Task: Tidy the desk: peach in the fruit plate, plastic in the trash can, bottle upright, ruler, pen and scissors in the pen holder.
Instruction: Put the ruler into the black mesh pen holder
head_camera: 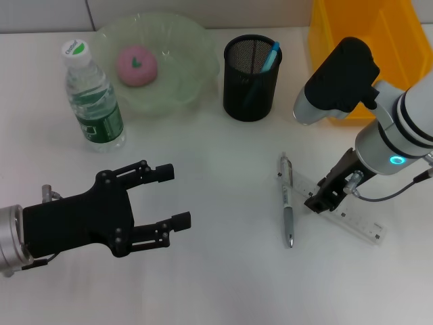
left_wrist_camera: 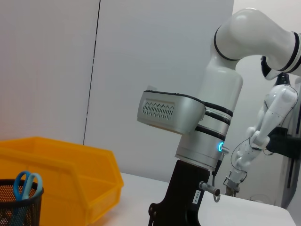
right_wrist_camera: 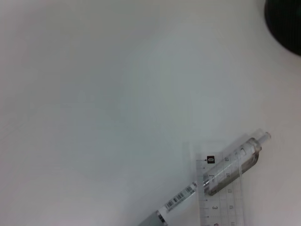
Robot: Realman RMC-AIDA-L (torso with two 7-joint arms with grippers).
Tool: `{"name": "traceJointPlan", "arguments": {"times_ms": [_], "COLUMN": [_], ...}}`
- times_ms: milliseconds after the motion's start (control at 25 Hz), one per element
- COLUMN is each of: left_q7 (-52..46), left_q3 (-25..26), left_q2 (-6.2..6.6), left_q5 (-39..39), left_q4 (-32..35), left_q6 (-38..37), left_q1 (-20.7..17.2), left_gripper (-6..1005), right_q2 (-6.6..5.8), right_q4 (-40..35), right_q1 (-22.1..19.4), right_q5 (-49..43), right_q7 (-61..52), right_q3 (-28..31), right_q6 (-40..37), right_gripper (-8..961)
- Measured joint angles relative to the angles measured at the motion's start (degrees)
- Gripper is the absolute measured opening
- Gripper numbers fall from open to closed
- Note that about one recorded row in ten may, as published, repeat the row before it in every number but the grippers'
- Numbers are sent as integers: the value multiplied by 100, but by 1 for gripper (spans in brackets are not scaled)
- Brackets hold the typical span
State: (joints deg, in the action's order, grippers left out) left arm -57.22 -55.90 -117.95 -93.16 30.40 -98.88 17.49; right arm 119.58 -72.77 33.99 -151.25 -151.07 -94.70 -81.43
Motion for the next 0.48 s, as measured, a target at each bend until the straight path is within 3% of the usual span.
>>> {"name": "traceJointPlan", "arguments": {"times_ms": [160,320,400,480], "left_q7": [0,0,0,0], "left_q3": [0,0,0,0], "left_q2": [0,0,-4,-9], "left_q5": [1,1,1,0], "left_q4": [1,2,2,2], "left_q6": [0,0,-2,0], "left_q1": [0,0,8,17], "left_gripper": [802,802,802,802], "right_q2": [-10,-14,15,19], "right_q4": [-252,-1329,-2087,-2195], "right_q1": [-112,-487,-853,-956], "right_q5": [1,23,564,880], "right_q7": [1,27,407,606], "right_q3": [33,537,1140,1299], "right_q6": [-33,-51,572,895], "right_gripper": [382,384,385,385]}}
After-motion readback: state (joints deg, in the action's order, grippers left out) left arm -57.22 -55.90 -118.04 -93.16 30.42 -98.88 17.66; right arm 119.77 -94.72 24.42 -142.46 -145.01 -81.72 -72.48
